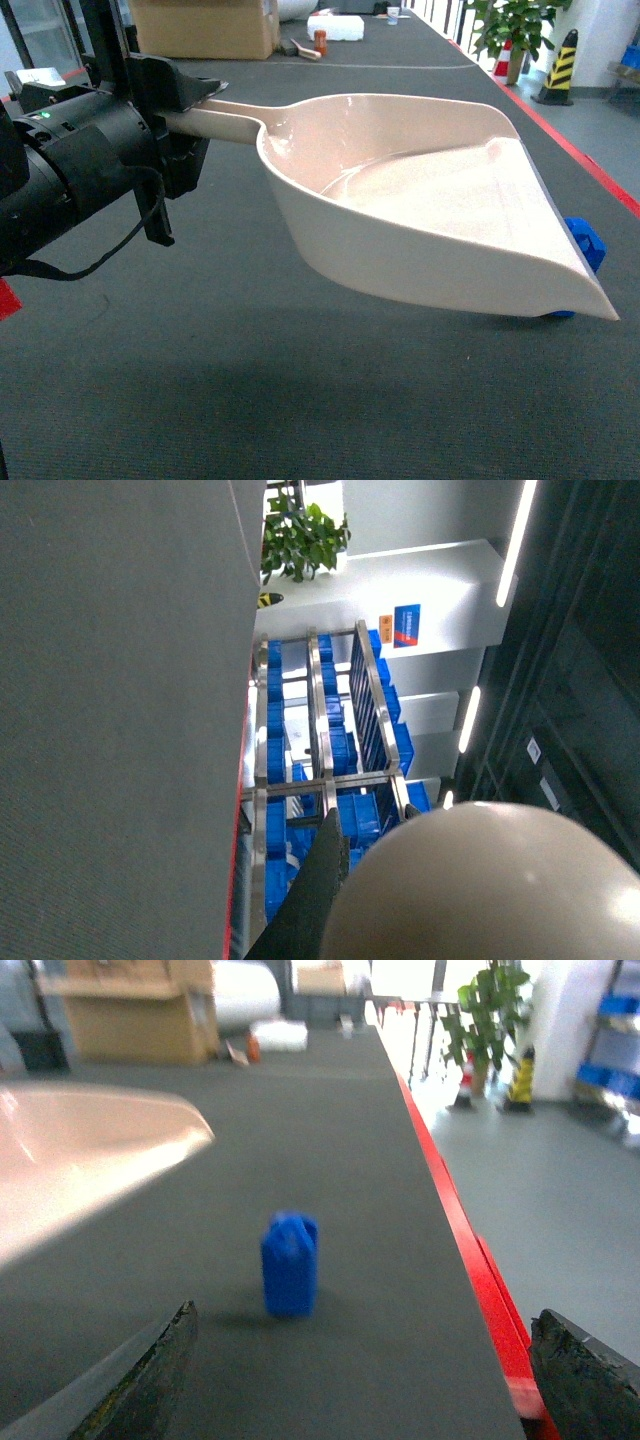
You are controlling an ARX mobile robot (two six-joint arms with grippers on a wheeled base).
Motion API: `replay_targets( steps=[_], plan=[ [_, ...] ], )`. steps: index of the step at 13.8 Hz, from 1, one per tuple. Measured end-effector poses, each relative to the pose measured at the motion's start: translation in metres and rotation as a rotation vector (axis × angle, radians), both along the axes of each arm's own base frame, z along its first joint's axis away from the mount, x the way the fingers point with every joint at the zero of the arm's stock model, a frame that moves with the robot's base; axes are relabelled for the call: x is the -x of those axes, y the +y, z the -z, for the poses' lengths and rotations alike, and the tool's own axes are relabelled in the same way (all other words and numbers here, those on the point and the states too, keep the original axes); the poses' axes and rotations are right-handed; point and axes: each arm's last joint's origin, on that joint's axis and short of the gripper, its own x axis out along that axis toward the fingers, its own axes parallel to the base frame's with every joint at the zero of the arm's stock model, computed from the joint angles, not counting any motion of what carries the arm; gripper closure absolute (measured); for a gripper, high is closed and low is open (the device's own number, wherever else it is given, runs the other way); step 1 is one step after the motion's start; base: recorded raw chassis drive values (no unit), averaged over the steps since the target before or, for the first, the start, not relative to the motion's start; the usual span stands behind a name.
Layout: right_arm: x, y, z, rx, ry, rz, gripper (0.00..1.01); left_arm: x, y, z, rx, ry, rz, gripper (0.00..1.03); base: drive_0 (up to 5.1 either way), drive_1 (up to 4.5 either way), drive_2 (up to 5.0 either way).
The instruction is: Place part in tray to right shelf
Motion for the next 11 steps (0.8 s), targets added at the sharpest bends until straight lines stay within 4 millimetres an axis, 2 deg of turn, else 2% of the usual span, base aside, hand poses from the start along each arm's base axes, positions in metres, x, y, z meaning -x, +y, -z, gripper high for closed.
replay_targets(
  steps=[1,2,3,4,5,8,9,11],
  plan=[
    [-0.004,-0.001,0.001,0.045,0.212,0.053,0.03,-0.001,0.002,0.0,-0.001,0.005,-0.012,0.9,0.0,0.0,0.0],
    [-0.018,-0.004,0.0,0.053,0.291,0.065,0.03,0.0,0.001,0.0,0.003,-0.001,-0.005,0.9,0.0,0.0,0.0],
    [-0.031,-0.006,-0.002,0.062,0.299,0.066,0.03,0.0,0.001,0.0,0.002,0.002,-0.006,0.9,0.0,0.0,0.0],
    [-0.054,-0.008,-0.008,0.071,0.309,0.039,0.03,0.0,0.001,0.0,0.001,0.004,-0.006,0.9,0.0,0.0,0.0],
    [-0.091,-0.01,-0.011,0.076,0.339,-0.014,0.03,0.0,0.001,0.0,0.002,0.001,-0.006,0.9,0.0,0.0,0.0],
    [-0.193,-0.008,0.005,0.092,0.538,-0.136,0.03,0.0,0.001,0.0,0.002,0.003,-0.006,0.9,0.0,0.0,0.0],
    [-0.2,-0.007,0.007,0.093,0.555,-0.149,0.03,0.0,0.001,0.0,0.002,0.003,-0.006,0.9,0.0,0.0,0.0],
    [-0.239,0.007,0.011,0.106,0.603,-0.25,0.03,0.0,0.001,0.0,0.002,0.003,-0.006,0.9,0.0,0.0,0.0]
  ],
)
